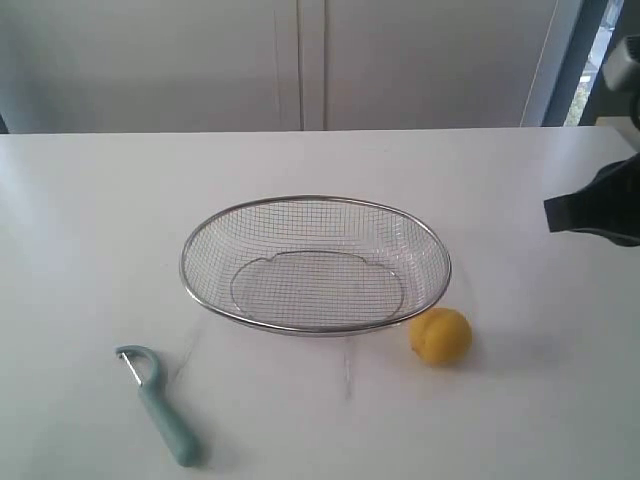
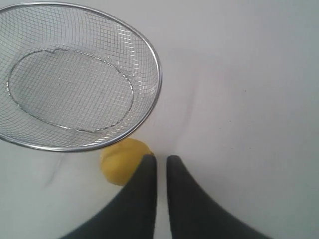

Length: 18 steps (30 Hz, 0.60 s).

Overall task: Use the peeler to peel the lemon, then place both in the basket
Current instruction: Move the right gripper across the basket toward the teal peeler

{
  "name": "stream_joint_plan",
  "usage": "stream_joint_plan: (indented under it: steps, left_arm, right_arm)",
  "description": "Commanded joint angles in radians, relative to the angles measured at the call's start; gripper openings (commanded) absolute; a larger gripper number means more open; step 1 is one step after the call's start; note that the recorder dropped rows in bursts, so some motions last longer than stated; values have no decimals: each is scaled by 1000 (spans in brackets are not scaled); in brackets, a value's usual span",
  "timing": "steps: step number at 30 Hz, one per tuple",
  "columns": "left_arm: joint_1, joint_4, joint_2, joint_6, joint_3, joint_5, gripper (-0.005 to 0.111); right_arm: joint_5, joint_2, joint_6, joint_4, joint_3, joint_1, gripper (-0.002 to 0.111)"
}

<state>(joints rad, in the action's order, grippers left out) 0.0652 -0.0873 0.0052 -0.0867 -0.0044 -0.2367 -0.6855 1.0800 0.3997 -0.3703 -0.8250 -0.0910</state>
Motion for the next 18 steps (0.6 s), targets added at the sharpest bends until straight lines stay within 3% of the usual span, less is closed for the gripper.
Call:
stream_joint_plan:
  steps: [1,10,18]
  left_arm:
    - [5,-5,-5,0,4,0,0]
    - [5,-5,-5,0,4,0,0]
    - [5,-5,-5,0,4,0,0]
  right_arm:
    - [16,14,25,-46,-5,-17,18]
    - [20,49,96,-176,-22,-83,20]
    - [20,110,96,-183,-84,-192,20]
